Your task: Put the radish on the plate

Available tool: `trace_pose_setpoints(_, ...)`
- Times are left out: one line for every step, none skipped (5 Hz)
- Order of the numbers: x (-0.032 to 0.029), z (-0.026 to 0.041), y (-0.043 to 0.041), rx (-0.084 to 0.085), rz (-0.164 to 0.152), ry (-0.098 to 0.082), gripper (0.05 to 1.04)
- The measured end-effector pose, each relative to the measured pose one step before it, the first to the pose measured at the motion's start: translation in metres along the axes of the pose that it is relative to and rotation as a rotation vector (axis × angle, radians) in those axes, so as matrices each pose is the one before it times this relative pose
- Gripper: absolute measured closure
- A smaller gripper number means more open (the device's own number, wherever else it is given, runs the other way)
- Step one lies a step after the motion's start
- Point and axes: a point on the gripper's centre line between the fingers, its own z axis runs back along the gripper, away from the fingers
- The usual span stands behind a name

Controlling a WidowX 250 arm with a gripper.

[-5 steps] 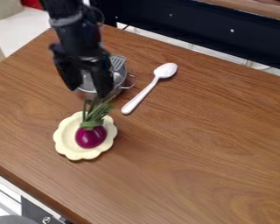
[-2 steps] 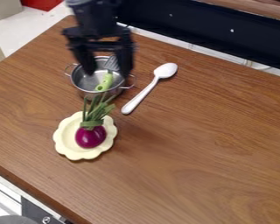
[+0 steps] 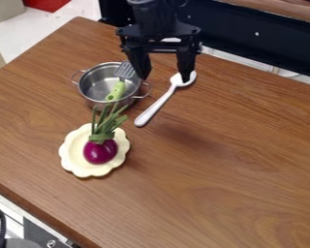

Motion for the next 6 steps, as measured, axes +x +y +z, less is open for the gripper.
trace_pose_setpoints(0.00013,-0.01404,-0.01787,0.0274,-0.0109,0.0274,0.085)
trace_pose_setpoints(-0.00307,-0.01745,-0.01464,0.0124,-0.0355,0.0254,0.085)
trace_pose_setpoints(-0.01041,-0.00677,-0.01472,-0.0021,-0.0479,0.0174,0.085)
trace_pose_setpoints(-0.01465,-0.00676,-0.01651,-0.0106,-0.0234,0.0381,0.085)
trace_pose_setpoints(-0.01715,-0.00762,-0.02237,-0.0073,-0.0432,0.0365,0.085)
trace_pose_setpoints(-0.01438,-0.00992,-0.01834,0.0149,-0.0632,0.0003,0.085)
